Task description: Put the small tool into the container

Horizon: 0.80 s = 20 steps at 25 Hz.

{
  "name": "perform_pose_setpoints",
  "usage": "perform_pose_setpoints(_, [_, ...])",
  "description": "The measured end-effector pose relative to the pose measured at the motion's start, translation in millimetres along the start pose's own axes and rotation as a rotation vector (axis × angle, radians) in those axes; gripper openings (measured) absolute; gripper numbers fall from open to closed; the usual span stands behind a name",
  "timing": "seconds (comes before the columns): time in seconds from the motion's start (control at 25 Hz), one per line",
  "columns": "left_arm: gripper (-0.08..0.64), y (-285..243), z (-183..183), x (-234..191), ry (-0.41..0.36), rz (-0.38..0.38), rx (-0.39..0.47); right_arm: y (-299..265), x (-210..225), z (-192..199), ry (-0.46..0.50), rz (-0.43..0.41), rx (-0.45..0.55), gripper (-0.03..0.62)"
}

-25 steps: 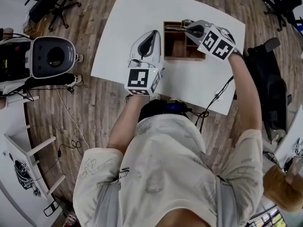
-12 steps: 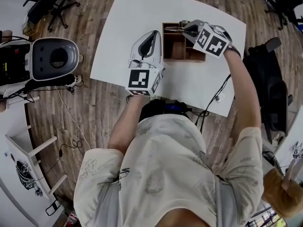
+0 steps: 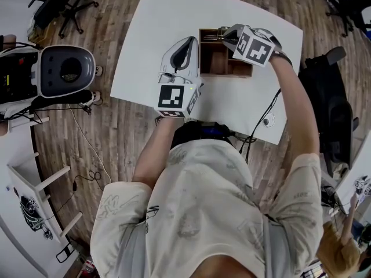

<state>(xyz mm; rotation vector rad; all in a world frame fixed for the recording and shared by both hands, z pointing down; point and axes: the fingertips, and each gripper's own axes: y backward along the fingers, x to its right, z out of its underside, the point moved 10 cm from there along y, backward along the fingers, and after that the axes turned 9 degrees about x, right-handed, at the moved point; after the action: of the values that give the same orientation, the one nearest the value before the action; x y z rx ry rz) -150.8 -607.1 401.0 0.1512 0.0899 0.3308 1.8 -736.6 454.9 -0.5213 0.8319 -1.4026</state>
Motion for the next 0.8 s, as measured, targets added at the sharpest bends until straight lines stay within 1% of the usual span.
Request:
perform_pose_setpoints(0.2, [-0.002,-8.4,5.7,1.5,-0.005,0.006,-0.005,-11.6,4.1,4.9,0.011,-0.035,-0.048,0.011])
perform_pose_setpoints(0.4, [-0.002,-3.2,10.3,7.4,-0.006,0.015,-0.005,-14.8,-0.9,6.4,-0.01,-0.057,-0.061,0.011])
perform_pose_setpoints(0.8, [-0.002,3.0,11.7,8.2,-0.001,0.015,-0.003,-15.8,-4.0,8.3,-0.038,-0.045,-0.064,0.014])
